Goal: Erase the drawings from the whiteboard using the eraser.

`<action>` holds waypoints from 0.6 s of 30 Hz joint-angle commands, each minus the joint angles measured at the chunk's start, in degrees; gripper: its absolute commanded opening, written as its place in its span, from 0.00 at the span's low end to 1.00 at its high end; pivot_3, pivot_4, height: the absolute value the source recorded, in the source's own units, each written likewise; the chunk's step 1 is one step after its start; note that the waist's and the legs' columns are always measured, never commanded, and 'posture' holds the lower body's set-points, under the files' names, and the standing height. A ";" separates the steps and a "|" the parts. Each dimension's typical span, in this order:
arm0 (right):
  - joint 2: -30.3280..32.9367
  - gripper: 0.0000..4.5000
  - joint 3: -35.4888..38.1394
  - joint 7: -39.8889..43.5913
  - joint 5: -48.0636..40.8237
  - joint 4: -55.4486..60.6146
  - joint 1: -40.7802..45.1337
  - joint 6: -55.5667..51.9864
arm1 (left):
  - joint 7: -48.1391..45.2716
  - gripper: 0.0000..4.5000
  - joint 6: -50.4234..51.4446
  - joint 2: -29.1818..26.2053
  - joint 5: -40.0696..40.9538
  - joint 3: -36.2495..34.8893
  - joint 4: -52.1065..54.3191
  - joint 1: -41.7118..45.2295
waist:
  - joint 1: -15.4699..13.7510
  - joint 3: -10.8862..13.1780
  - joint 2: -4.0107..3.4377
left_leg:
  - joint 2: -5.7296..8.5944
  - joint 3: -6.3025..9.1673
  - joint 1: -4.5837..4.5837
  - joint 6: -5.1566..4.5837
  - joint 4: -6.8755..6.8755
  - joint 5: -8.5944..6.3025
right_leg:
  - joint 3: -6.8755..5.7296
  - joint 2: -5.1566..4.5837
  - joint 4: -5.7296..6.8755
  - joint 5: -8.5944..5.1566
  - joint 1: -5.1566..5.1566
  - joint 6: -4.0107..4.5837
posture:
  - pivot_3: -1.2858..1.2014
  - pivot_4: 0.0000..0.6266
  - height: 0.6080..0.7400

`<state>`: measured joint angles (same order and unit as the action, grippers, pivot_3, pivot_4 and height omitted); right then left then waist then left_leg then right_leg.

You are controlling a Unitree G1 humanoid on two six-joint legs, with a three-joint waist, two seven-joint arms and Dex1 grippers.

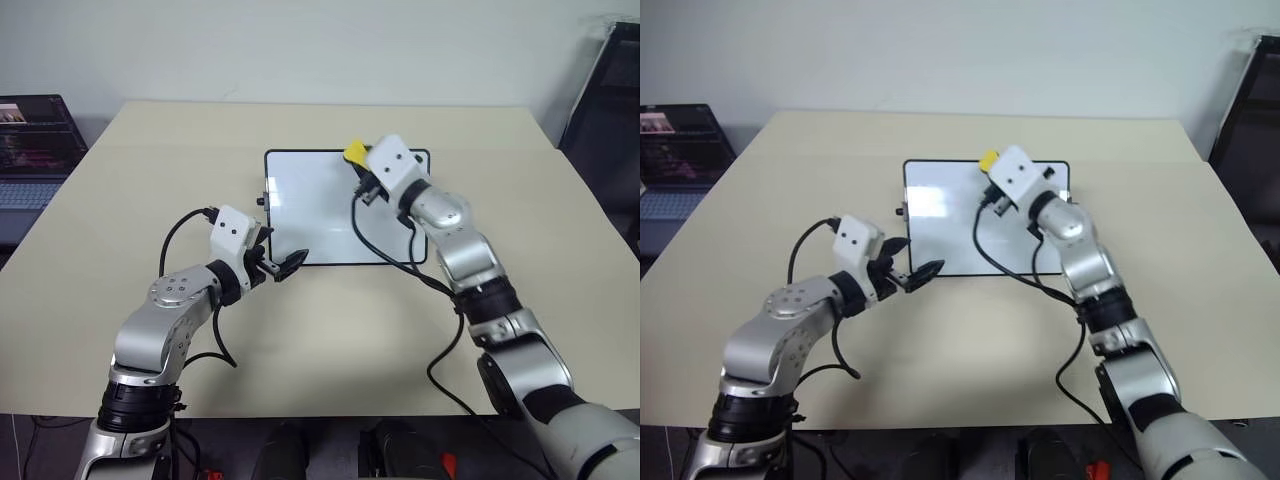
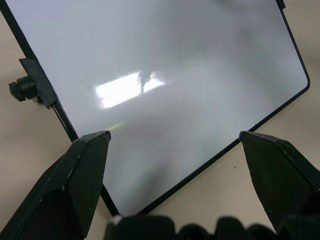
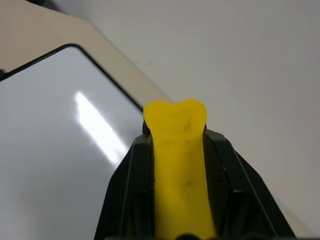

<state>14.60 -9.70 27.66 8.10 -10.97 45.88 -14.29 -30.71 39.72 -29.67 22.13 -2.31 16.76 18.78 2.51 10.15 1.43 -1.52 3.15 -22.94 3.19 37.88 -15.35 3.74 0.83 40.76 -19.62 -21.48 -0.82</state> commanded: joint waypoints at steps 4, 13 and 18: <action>8.50 0.22 4.39 6.46 -4.96 24.77 -12.26 -19.48 | -2.53 1.00 2.39 0.13 2.37 2.57 4.30 1.81 | -0.84 0.01 -0.01 | 0.03 -0.01 0.00 0.00 0.01 0.00 | 0.03 0.00 -0.02 0.00 0.01 0.00 | 0.52 0.24 1.00; 4.98 0.22 8.56 -1.06 -7.27 46.55 -29.32 -41.44 | -6.45 1.00 1.36 2.36 0.89 11.08 1.08 7.15 | -0.30 0.01 -0.01 | 0.05 -0.06 0.03 0.01 0.00 0.01 | 0.14 0.06 -0.02 -0.04 0.04 -0.05 | 0.52 0.24 1.00; 0.60 0.22 14.63 -8.34 -6.39 45.87 -32.47 -46.39 | -9.77 1.00 -1.06 4.86 -1.34 17.12 -3.20 11.34 | -0.66 0.01 -0.01 | 0.09 -0.05 0.08 0.01 0.04 0.01 | 0.15 0.08 0.02 -0.04 0.07 -0.05 | 0.52 0.24 1.00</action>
<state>15.26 2.41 21.21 1.61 33.57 13.48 -59.75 -39.38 40.47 -25.45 21.40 13.59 13.26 28.73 1.86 10.16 1.43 -1.40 3.08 -22.87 3.19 37.91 -15.34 3.91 0.91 40.77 -19.66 -21.41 -0.87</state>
